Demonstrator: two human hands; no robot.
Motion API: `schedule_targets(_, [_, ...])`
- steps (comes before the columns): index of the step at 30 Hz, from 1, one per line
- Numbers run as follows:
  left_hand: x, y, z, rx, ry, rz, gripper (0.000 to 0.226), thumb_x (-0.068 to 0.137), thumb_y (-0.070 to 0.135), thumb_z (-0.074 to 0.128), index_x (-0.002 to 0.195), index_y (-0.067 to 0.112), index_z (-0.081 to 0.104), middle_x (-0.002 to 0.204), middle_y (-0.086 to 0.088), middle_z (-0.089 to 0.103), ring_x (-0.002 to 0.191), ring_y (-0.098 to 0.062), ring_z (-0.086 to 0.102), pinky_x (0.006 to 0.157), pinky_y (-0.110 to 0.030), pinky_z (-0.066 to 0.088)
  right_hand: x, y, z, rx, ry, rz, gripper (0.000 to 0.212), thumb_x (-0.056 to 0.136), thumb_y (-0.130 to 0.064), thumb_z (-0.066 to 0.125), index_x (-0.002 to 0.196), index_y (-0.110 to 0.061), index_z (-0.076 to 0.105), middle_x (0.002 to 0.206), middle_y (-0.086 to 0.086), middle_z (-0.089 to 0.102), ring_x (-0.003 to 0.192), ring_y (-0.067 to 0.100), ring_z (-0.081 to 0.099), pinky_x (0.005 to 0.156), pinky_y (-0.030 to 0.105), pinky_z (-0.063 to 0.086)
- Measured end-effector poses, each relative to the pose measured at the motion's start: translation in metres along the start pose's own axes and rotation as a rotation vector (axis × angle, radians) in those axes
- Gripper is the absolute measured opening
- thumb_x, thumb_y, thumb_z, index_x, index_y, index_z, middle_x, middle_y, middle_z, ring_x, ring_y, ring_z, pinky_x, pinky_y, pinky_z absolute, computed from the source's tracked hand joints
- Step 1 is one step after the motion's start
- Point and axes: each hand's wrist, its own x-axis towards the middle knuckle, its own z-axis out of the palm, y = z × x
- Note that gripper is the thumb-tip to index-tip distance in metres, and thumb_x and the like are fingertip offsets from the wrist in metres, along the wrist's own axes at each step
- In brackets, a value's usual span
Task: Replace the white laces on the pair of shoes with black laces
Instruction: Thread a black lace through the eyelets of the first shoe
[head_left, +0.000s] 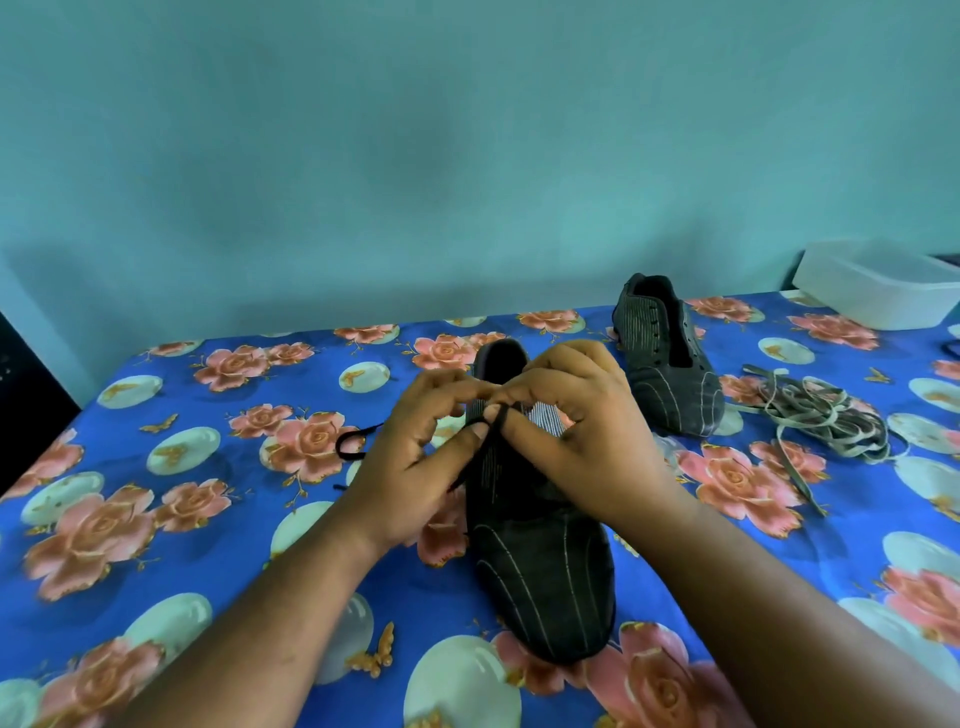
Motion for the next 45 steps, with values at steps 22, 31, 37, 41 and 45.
schedule_targets(22, [-0.003, -0.002, 0.002, -0.026, 0.008, -0.060, 0.025, 0.088, 0.050, 0.065, 0.081, 0.029, 0.075, 0.110, 0.010, 0.055, 0.115, -0.014, 0.058, 0.094, -0.014, 0.041, 0.012, 0.079, -0.061, 0.623, 0.344, 0.800, 0.033, 0.098, -0.040, 0.065, 0.086, -0.010, 0.072, 0.072, 0.009, 0.054, 0.057, 0.016, 0.038, 0.052, 0.030, 0.032])
schedule_targets(31, [-0.004, -0.004, 0.002, -0.018, -0.003, -0.093, 0.029, 0.082, 0.050, 0.068, 0.074, 0.023, 0.075, 0.111, 0.009, 0.057, 0.108, -0.016, 0.059, 0.092, -0.013, 0.040, 0.007, 0.106, -0.084, 0.666, 0.491, 0.926, 0.025, 0.098, -0.039, 0.065, 0.091, -0.016, 0.072, 0.075, -0.004, 0.064, 0.057, 0.009, 0.048, 0.053, 0.024, 0.042])
schedule_targets(37, [-0.005, -0.002, 0.002, -0.076, 0.026, -0.111, 0.025, 0.083, 0.049, 0.068, 0.073, 0.026, 0.071, 0.106, 0.009, 0.060, 0.104, -0.012, 0.061, 0.089, -0.012, 0.040, 0.012, 0.089, -0.076, 0.652, 0.500, 0.890, 0.022, 0.098, -0.034, 0.067, 0.082, -0.019, 0.070, 0.072, 0.000, 0.061, 0.056, 0.011, 0.046, 0.051, 0.025, 0.040])
schedule_targets(41, [-0.004, 0.003, 0.007, -0.081, 0.096, -0.050, 0.023, 0.090, 0.046, 0.063, 0.093, 0.024, 0.070, 0.101, 0.007, 0.067, 0.097, -0.011, 0.062, 0.083, -0.010, 0.040, 0.018, 0.050, -0.059, 0.777, 0.153, 0.761, 0.015, 0.090, -0.025, 0.074, 0.083, -0.014, 0.066, 0.070, 0.006, 0.060, 0.054, 0.020, 0.044, 0.053, 0.031, 0.037])
schedule_targets(45, [-0.004, 0.003, 0.008, -0.098, 0.129, -0.067, 0.044, 0.091, 0.060, 0.061, 0.119, 0.027, 0.069, 0.112, 0.005, 0.070, 0.112, -0.021, 0.063, 0.095, -0.025, 0.046, 0.017, 0.006, -0.039, 0.878, -0.164, 0.629, 0.017, 0.084, -0.018, 0.076, 0.092, -0.011, 0.063, 0.077, 0.015, 0.071, 0.050, 0.026, 0.050, 0.045, 0.024, 0.041])
